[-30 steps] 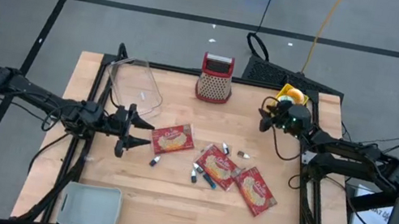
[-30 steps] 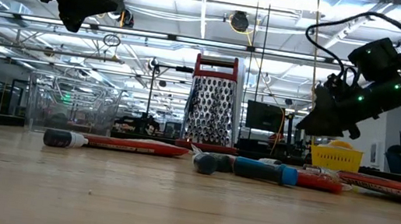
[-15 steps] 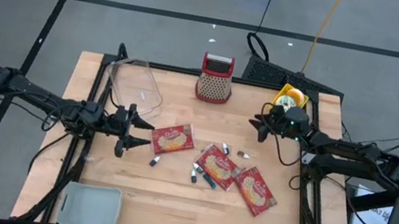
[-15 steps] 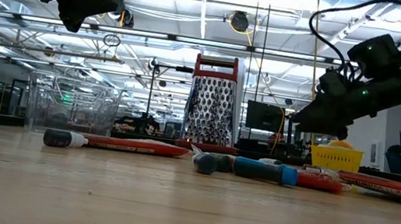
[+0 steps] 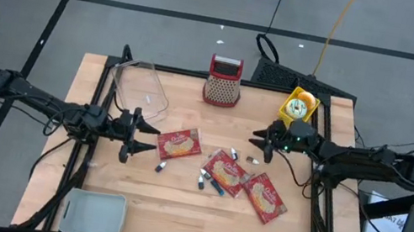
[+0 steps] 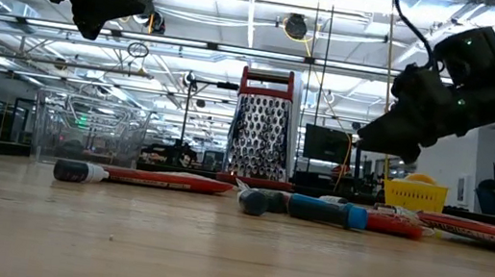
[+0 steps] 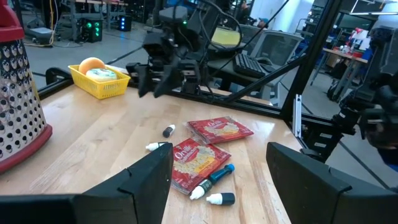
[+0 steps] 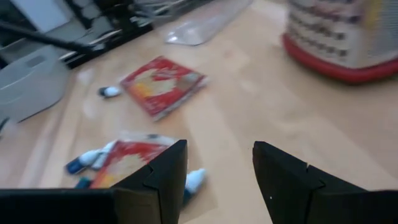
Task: Pick & Place Food Item
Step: Put the brown food coloring bottle into the gray bin
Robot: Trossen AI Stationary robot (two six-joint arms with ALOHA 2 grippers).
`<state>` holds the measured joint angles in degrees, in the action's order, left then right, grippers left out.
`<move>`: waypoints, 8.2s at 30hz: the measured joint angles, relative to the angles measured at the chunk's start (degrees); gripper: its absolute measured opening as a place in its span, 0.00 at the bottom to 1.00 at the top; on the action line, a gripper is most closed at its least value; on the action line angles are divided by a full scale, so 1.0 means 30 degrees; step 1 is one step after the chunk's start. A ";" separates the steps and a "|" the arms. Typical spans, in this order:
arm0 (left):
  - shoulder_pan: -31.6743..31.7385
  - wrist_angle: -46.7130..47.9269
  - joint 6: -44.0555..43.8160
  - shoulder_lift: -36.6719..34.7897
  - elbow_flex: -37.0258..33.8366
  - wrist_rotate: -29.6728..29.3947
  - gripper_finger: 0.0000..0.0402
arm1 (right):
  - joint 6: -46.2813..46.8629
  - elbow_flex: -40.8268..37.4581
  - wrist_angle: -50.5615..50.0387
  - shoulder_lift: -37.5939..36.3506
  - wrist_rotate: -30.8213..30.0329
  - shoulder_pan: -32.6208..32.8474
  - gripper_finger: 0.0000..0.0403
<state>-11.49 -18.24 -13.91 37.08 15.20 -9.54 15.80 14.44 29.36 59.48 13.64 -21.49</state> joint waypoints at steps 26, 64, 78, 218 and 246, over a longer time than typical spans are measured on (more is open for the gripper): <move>0.0000 0.0000 0.0000 -0.0005 0.0000 -0.0004 0.64 | -0.4362 -0.1219 -0.3341 0.1330 -0.4898 0.6212 0.42; 0.0000 -0.4859 -0.1385 -0.0007 0.0000 0.0125 0.64 | -0.4069 -0.1450 -0.1278 0.4120 -0.5597 0.6198 0.12; -0.0017 -0.7040 -0.2941 0.2067 0.0000 -0.0688 0.64 | -0.5156 -0.1508 0.1178 0.2629 -0.6576 0.6191 0.16; 0.1454 -0.3017 0.3474 2.2247 1.7231 -0.0029 0.15 | -0.5497 -0.0940 0.8569 0.2567 -0.3974 0.9199 0.27; -0.3279 0.7659 -0.0911 1.8136 1.7252 0.0088 0.16 | -0.5497 -0.0940 0.8539 0.2572 -0.4098 0.9185 0.25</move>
<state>-21.32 4.74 -16.64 91.49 66.96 -9.28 -0.69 11.62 54.98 67.20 1.34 6.07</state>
